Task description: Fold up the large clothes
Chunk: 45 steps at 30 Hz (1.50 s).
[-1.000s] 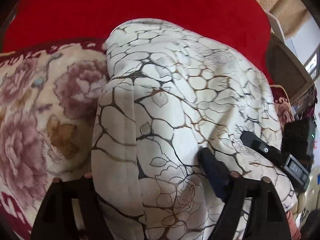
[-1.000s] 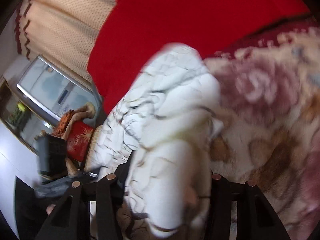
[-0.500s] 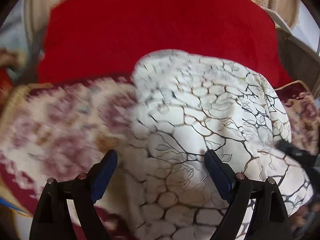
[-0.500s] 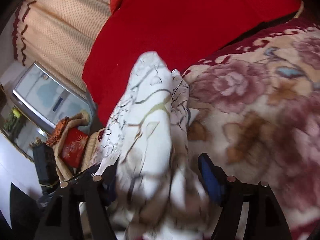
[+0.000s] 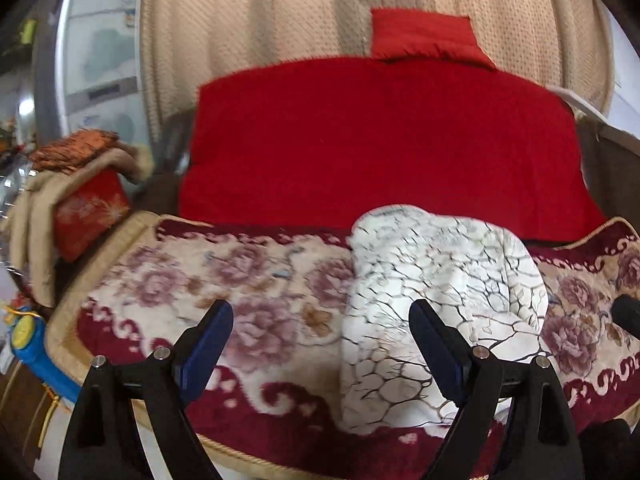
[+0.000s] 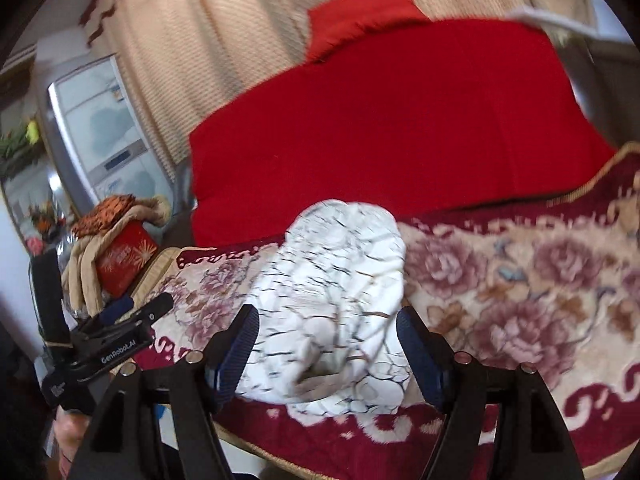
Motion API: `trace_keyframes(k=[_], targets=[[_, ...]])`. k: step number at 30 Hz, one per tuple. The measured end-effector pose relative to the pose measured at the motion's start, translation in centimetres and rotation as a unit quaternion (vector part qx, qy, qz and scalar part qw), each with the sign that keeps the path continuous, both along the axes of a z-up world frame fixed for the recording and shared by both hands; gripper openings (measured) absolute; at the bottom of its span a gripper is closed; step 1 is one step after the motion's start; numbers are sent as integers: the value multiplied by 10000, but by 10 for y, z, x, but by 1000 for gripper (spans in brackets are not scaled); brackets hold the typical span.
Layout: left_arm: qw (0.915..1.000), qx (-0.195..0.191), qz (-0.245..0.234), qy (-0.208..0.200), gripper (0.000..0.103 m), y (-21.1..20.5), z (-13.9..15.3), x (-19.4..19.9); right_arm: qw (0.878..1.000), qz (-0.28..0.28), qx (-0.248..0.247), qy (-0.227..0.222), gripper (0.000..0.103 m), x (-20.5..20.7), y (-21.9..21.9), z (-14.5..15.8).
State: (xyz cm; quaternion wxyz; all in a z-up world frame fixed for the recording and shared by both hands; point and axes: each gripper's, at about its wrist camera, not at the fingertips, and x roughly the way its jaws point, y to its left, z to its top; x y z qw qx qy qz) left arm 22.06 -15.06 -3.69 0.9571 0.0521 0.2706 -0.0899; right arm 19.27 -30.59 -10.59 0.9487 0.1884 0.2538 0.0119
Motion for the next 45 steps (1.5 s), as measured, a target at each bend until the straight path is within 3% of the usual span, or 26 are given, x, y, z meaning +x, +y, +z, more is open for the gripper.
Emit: trace_keyframes(k=[12, 17, 21, 32, 45], targets=[[9961, 137, 268, -833, 99, 28, 69, -80, 9966, -167, -698, -398, 75, -67, 61, 72], [9923, 258, 406, -1143, 103, 35, 87, -119, 9958, -176, -852, -283, 75, -89, 79, 81], [9929, 51, 272, -1160, 103, 44, 97, -144, 9961, -232, -839, -175, 75, -104, 89, 80], [9882, 234, 510, -1427, 103, 55, 115, -169, 9969, -191, -764, -50, 75, -133, 110, 80], [9854, 214, 591, -1584, 103, 66, 127, -189, 9954, -276, -777, -491, 75, -160, 116, 110]])
